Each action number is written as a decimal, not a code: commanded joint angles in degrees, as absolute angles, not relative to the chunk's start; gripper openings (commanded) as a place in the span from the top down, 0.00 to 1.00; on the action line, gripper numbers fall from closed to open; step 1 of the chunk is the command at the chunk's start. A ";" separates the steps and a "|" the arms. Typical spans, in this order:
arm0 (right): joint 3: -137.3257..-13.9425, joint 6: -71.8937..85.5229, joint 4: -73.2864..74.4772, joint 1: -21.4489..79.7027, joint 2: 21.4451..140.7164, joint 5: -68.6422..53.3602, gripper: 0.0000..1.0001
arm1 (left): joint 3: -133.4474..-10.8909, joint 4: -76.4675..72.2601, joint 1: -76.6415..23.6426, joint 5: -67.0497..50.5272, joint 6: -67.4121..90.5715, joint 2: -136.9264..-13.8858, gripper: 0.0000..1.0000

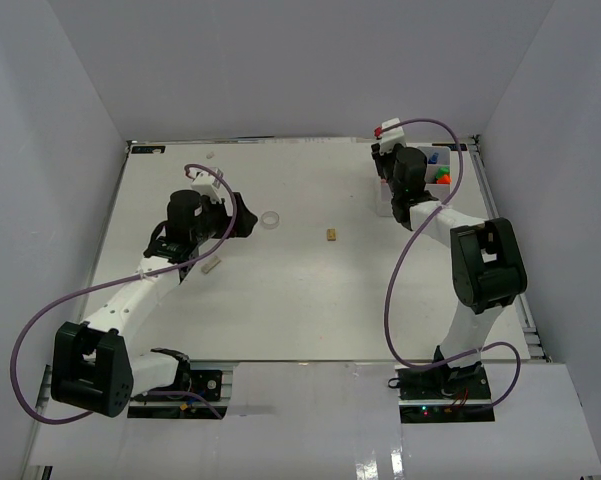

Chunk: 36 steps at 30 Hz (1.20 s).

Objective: Sort the stationery into containers
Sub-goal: Place the pen in the storage box, then pick up the stationery from the center of the board.

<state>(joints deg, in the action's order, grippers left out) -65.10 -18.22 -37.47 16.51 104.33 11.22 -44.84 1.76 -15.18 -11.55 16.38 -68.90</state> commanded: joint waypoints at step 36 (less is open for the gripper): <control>-70.84 16.87 8.79 34.98 108.01 10.72 0.29 | -46.76 2.81 -12.48 -12.39 17.49 -65.57 0.02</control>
<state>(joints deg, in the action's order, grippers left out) -70.28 14.66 9.76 34.61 106.87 10.02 -44.99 2.63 -12.84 -12.64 17.47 -67.61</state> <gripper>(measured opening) 0.711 0.979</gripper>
